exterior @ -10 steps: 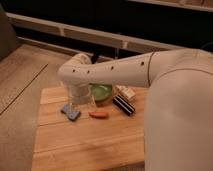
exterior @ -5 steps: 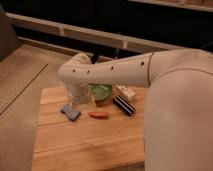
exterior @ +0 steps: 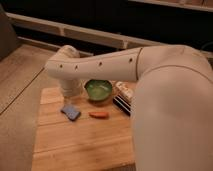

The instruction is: Wipe the white sponge on the table

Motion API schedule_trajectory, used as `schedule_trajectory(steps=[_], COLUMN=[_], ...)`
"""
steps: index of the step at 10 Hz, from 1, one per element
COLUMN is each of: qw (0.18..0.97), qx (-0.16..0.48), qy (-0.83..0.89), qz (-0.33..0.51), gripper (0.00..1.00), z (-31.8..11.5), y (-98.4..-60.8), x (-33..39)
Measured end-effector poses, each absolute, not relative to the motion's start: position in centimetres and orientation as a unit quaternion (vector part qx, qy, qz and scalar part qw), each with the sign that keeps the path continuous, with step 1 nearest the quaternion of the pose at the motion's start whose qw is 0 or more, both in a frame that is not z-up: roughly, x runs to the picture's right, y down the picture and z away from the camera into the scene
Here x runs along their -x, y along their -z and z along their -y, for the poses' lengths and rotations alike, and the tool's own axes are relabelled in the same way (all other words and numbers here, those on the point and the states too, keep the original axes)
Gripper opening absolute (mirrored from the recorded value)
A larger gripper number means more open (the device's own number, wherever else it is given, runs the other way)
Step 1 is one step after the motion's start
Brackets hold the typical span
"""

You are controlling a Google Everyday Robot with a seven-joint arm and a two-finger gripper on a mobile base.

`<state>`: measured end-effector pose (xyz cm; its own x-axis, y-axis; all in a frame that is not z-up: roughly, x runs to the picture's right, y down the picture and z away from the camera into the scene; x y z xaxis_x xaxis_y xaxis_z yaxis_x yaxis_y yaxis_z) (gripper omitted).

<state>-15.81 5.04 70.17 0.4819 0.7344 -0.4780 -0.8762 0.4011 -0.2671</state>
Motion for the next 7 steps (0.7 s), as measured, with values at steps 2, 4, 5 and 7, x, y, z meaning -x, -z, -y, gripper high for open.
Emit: schedule_trajectory(steps=[2,4,5,7], qw=[0.868,0.889,0.891,0.89], qx=[0.236,0.228,0.227,0.222], qy=[-0.42,-0.384,-0.381,-0.386], qz=[-0.116,-0.1,-0.099,-0.101], gripper=[0.65,0.65,0.65,0.65], z=[-3.1,-2.0,-1.8,-1.8], y=[-70.5,-70.7,-70.7,-70.8], x=[18.0,19.3,19.4,19.0])
